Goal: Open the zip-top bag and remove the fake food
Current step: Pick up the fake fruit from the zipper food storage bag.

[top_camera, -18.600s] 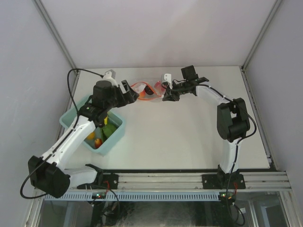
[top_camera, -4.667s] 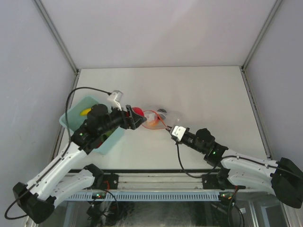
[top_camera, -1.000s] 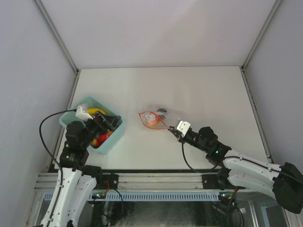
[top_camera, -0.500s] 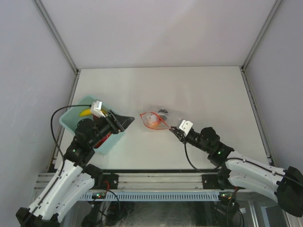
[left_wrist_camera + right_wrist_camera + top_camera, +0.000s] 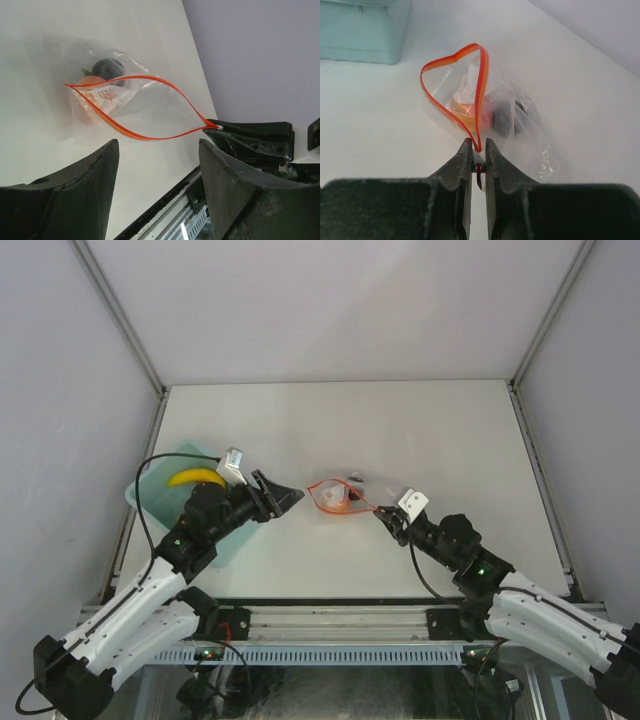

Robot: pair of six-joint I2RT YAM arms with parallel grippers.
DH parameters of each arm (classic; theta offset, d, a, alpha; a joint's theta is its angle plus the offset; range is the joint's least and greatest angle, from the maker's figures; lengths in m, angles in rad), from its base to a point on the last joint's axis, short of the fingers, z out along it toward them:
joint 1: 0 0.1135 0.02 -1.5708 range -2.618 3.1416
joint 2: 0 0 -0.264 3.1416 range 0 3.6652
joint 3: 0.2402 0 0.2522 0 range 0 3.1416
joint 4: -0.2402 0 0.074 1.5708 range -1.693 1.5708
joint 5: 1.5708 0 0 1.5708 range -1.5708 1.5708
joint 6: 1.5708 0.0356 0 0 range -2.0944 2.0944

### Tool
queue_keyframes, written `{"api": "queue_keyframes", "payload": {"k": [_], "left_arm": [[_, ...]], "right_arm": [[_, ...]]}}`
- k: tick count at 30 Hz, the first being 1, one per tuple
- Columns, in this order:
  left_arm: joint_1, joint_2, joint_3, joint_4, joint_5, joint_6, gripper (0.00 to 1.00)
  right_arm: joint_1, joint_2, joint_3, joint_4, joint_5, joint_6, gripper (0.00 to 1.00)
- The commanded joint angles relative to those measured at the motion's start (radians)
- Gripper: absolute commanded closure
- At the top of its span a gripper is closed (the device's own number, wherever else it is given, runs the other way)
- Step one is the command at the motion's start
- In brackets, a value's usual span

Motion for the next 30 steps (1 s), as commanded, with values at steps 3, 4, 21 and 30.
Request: {"api": "queue_keyframes", "payload": {"k": [3, 4, 21, 30], "left_arm": [[-0.036, 0.066, 0.032, 0.053, -0.030, -0.017, 0.37], [-0.040, 0.081, 0.040, 0.051, -0.029, -0.014, 0.39], [-0.142, 0.236, 0.137, -0.103, -0.119, 0.104, 0.43], [-0.147, 0.177, 0.077, -0.102, -0.181, 0.043, 0.41]], "right_arm": [[-0.005, -0.091, 0.018, -0.116, 0.062, 0.106, 1.00], [-0.004, -0.108, 0.017, -0.133, 0.054, 0.121, 1.00], [0.059, -0.124, 0.233, -0.300, -0.077, 0.212, 0.18], [0.123, 0.429, 0.678, -0.654, 0.043, 0.178, 0.17]]}}
